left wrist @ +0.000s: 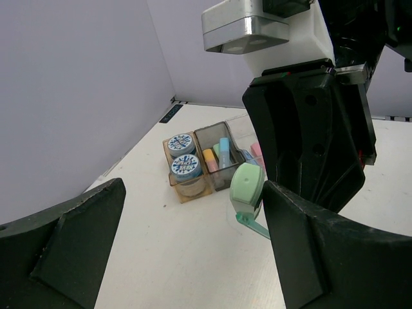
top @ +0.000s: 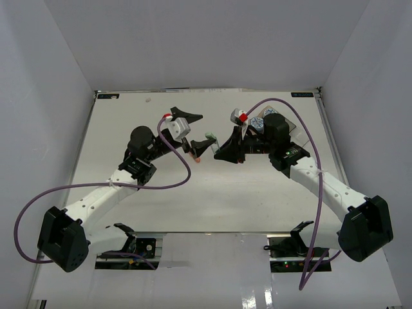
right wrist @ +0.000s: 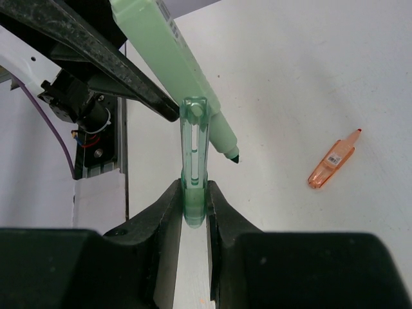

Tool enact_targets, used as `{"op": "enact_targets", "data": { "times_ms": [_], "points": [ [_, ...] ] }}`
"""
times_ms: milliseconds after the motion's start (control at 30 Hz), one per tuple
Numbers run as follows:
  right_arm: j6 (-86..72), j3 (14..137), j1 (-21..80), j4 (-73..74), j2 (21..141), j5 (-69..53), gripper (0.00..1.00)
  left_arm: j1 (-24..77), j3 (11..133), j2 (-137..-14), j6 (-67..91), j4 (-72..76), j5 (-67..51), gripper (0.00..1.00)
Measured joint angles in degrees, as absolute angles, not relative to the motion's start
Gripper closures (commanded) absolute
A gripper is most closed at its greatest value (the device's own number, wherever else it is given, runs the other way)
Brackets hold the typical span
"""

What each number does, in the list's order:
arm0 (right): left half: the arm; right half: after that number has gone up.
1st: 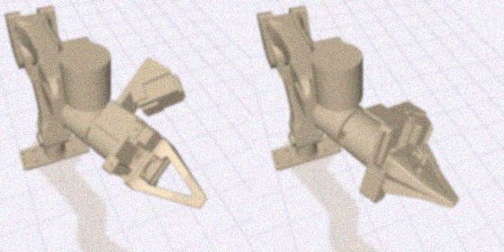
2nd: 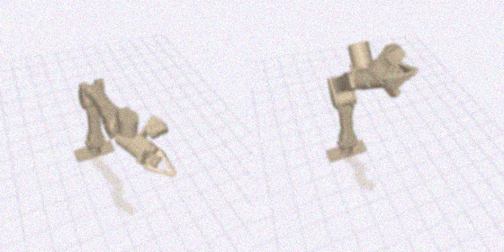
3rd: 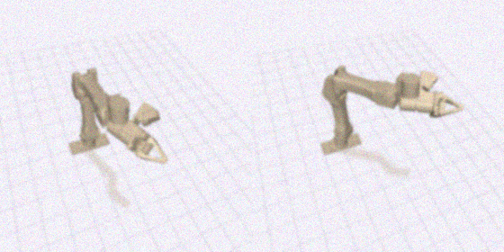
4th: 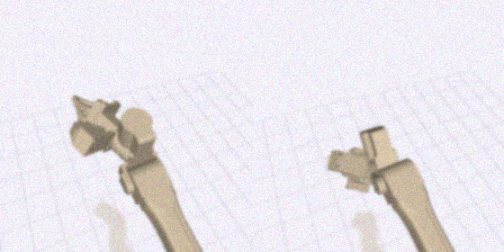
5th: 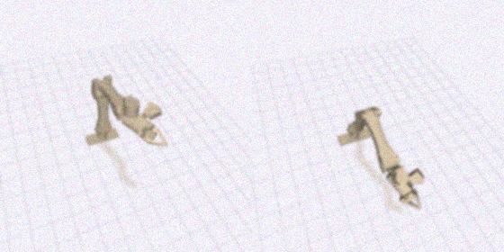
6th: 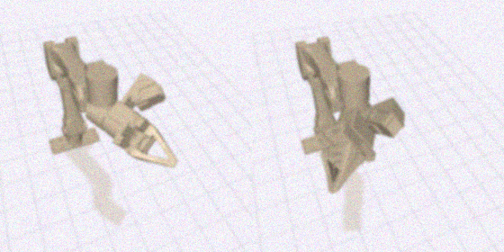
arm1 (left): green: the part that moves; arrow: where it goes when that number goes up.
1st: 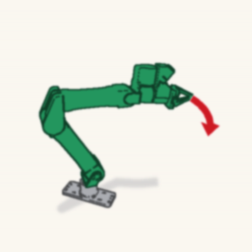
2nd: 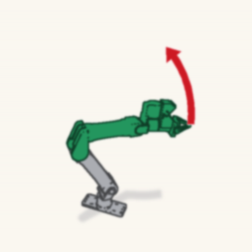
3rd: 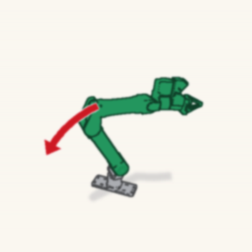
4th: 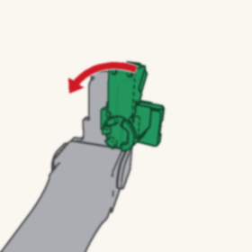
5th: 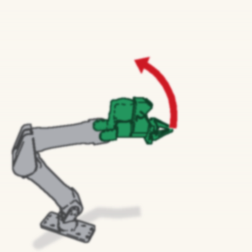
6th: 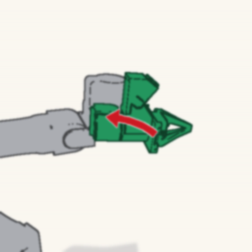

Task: Sort the stationery into containers
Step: Close the pen cap on the pen.

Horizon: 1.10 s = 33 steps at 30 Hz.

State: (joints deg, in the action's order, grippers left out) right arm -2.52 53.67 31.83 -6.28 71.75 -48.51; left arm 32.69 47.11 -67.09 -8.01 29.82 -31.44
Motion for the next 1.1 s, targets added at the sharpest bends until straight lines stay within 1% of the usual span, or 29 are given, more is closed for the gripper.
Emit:
{"op": "enact_targets", "data": {
  "times_ms": [467, 733, 1100],
  "points": [
    [-1.3, 52.8, 31.6, -7.2, 71.7, -50.1, 0.92, 31.9, 48.1, -67.1, -7.0, 28.3, -32.5, 0.02],
    [-0.6, 52.4, 31.7, -7.4, 71.7, -53.1, 0.92, 30.7, 49.2, -67.1, -6.5, 28.3, -32.5, 0.02],
    [0.6, 52.3, 31.7, -7.5, 71.7, -53.6, 0.92, 30.7, 49.3, -67.1, -4.8, 28.3, -35.7, 0.02]
  ]
}}
